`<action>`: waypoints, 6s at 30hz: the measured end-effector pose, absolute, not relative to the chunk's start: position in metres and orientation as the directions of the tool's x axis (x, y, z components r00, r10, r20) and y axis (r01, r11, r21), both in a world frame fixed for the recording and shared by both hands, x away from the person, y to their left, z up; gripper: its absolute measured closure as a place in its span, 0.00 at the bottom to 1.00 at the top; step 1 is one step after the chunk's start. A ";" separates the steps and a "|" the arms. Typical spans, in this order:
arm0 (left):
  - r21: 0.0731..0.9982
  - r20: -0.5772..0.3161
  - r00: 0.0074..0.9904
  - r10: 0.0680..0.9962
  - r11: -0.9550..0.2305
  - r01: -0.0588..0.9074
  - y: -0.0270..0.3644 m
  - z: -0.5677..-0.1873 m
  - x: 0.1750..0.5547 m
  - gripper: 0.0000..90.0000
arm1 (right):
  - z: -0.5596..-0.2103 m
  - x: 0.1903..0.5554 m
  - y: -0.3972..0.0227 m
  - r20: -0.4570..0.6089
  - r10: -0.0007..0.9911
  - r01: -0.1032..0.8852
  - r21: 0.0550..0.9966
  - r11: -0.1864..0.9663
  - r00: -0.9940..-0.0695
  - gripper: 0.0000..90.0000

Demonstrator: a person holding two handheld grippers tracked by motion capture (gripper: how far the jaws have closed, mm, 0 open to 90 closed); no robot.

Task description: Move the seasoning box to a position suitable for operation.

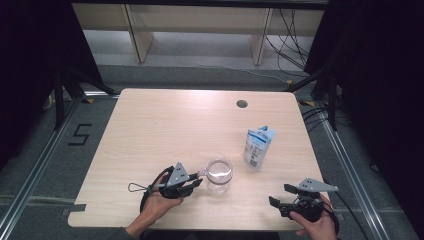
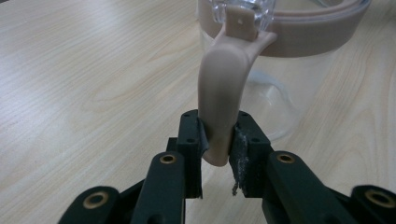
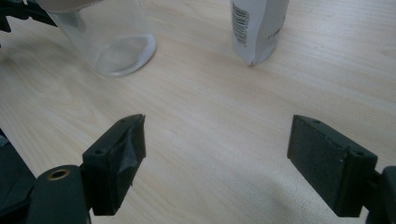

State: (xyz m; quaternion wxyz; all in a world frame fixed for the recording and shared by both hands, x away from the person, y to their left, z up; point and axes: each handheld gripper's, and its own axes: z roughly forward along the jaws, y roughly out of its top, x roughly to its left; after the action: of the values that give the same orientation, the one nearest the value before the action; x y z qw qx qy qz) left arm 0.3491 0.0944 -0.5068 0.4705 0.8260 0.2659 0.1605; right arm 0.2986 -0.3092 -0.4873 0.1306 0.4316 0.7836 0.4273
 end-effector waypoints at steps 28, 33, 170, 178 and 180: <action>0.905 -0.085 0.793 0.603 -0.286 0.315 0.121 -0.481 0.324 0.70 | -0.486 0.297 -0.307 0.203 0.777 0.580 0.778 0.242 -0.596 0.25; 0.925 -0.082 0.781 0.619 -0.245 0.291 0.124 -0.463 0.324 0.81 | -0.486 0.297 -0.305 0.227 0.769 0.571 0.794 0.210 -0.598 0.27; 0.902 -0.139 0.732 0.667 -0.219 0.371 0.126 -0.460 0.326 0.33 | -0.438 0.335 -0.182 0.054 0.541 0.257 0.916 0.307 -0.839 0.98; 0.867 -0.114 0.696 0.709 -0.271 0.419 0.138 -0.477 0.314 0.21 | -0.432 0.333 -0.176 0.013 0.552 0.219 0.926 0.309 -0.834 0.97; 0.869 -0.124 0.678 0.725 -0.250 0.426 0.140 -0.479 0.313 0.18 | -0.430 0.332 -0.173 0.006 0.535 0.209 0.925 0.319 -0.845 0.97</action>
State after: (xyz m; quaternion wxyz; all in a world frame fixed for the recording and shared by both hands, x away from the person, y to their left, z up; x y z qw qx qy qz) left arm 0.3133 0.1405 -0.4788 0.4873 0.7755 0.3711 0.1530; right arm 0.3324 -0.1730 -0.4300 0.1525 0.2332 0.7975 0.5351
